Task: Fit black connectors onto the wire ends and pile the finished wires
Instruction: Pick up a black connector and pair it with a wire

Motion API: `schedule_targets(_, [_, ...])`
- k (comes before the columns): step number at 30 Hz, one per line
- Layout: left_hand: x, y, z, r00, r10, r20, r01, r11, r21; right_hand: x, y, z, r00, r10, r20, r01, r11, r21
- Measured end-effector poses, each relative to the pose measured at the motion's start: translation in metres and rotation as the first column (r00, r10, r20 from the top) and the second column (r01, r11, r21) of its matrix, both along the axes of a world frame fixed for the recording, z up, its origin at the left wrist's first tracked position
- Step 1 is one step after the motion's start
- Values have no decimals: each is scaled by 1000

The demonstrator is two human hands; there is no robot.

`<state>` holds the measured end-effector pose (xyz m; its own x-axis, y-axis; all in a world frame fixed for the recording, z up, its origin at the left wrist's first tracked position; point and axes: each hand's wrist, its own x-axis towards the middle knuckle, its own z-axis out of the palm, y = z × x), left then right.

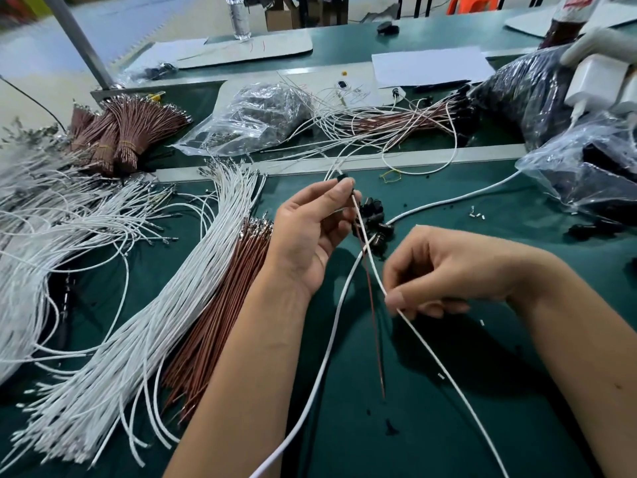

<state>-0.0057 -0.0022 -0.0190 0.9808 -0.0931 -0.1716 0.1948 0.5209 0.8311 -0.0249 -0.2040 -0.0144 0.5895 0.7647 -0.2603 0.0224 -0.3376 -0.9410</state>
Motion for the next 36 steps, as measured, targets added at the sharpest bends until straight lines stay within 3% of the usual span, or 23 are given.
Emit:
schedule_targets(1, [0, 0, 0, 1000, 4, 6, -4, 1000, 28, -1, 2, -1, 1000, 5, 4, -5, 1000, -3])
schedule_targets(3, [-2, -2, -1, 1000, -13, 25, 10, 994, 105, 1, 10, -5, 983, -174, 59, 173, 984, 34])
schedule_targets(5, [-4, -6, -2, 998, -45, 47, 37, 984, 175, 5, 17, -9, 900, -427, 84, 412, 899, 149])
schedule_targets(7, [-4, -9, -3, 996, -61, 66, 46, 976, 214, 7, 20, -11, 837, -544, 64, 516, 822, 240])
schedule_targets(17, [-7, -8, 0, 986, -30, 163, 5, 988, 155, 6, 13, -12, 891, -438, 116, 416, 892, 176])
schedule_targets(24, [-7, -9, 0, 975, -44, 217, 8, 987, 162, 9, 18, -15, 785, -604, 138, 540, 777, 324])
schedule_targets(36, [-8, -9, 0, 977, -39, 212, 13, 993, 120, 10, 16, -15, 791, -570, 223, 496, 810, 311])
